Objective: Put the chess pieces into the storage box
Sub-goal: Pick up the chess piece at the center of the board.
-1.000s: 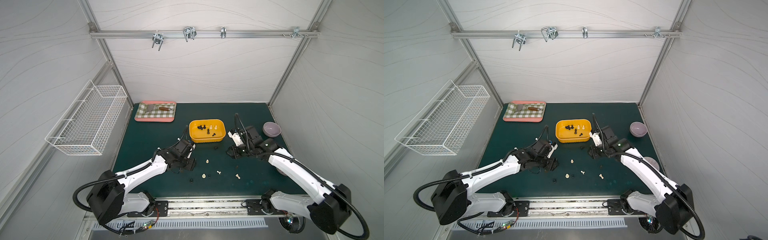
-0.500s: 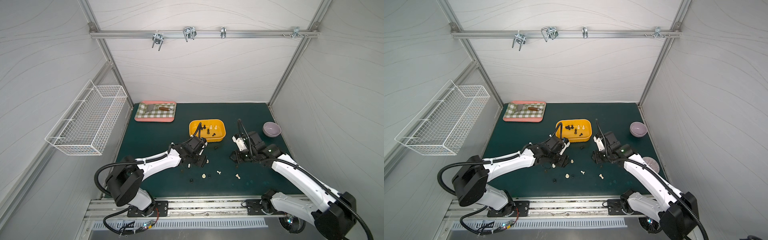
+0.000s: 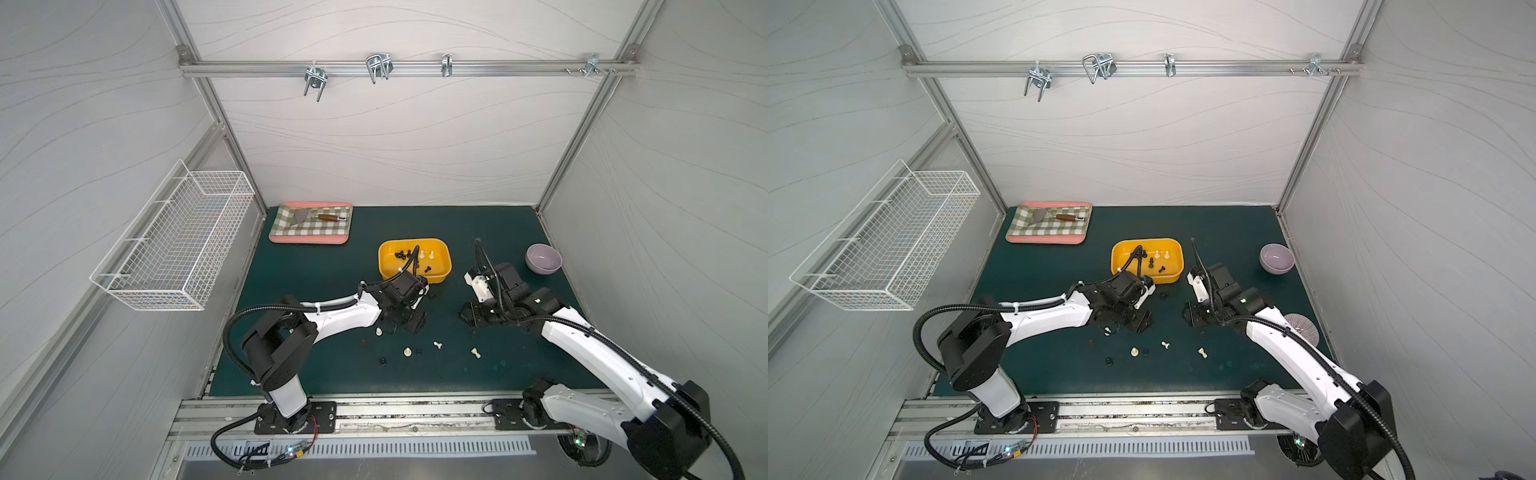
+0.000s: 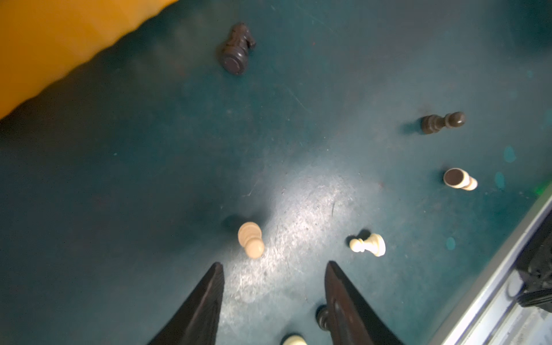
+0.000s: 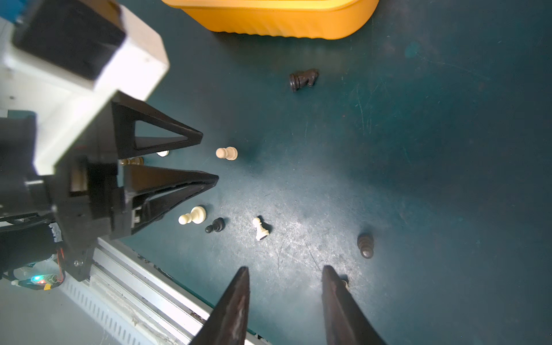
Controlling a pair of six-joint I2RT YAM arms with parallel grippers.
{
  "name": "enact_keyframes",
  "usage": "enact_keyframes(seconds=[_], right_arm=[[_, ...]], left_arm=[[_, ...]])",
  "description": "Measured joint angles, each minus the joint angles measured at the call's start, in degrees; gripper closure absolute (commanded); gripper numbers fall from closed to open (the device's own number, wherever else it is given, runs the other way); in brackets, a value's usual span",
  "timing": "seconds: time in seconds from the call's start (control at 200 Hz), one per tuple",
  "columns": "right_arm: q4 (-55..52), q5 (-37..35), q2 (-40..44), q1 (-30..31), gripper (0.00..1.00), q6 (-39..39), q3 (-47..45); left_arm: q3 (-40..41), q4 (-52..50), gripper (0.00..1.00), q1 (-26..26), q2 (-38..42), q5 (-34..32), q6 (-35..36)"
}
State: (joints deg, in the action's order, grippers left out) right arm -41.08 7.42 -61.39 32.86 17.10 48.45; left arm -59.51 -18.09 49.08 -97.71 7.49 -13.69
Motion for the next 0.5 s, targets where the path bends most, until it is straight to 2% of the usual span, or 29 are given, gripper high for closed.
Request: enact_keyframes(seconds=[0.5], right_arm=[[0.09, 0.44, 0.00, -1.90, 0.58, -0.44, -0.11]], left_arm=[[-2.84, -0.13, 0.66, 0.63, -5.60, -2.01, 0.04]])
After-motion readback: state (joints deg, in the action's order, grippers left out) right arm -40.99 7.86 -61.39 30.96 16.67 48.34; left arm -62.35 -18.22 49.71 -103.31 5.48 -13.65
